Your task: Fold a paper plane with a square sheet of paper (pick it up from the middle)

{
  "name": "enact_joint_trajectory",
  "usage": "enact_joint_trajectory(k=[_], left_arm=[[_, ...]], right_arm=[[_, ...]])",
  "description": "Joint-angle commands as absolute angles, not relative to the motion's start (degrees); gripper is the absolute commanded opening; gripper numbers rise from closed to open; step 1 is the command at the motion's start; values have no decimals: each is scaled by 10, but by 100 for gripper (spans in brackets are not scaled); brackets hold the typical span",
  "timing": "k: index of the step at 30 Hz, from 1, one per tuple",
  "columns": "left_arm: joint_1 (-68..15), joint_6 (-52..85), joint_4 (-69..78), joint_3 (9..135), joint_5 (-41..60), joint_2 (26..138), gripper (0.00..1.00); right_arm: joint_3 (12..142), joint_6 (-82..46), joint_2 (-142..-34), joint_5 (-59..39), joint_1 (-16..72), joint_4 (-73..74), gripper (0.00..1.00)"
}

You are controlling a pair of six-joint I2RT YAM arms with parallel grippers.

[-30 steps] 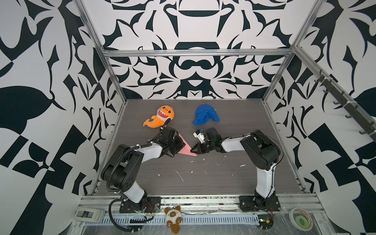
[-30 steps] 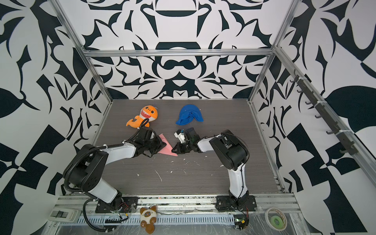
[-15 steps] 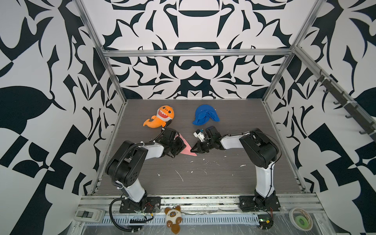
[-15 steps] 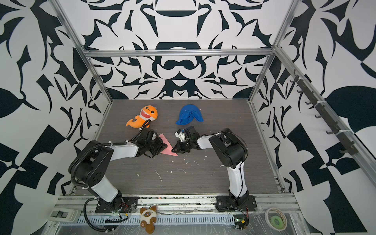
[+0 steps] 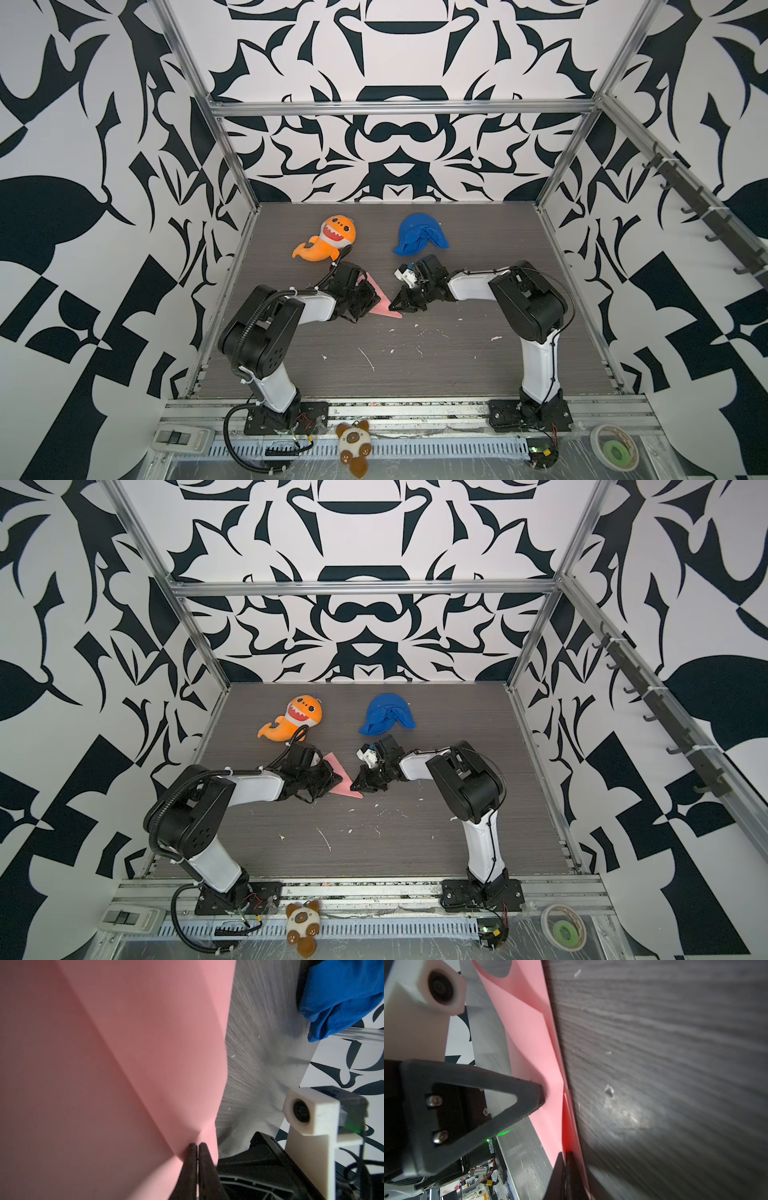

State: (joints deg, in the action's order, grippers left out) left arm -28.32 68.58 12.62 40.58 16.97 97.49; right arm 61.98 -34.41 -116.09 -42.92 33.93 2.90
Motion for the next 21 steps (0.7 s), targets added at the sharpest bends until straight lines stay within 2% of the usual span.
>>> enact_joint_trajectory(k=[1,21], left_arm=[[-285,685,120,411,169,986,8],[-285,695,54,416,127,985,8]], right_arm=[[620,-338,-1184,-382,338,-40,7],[637,-332,-1188,-381,338,-64,10]])
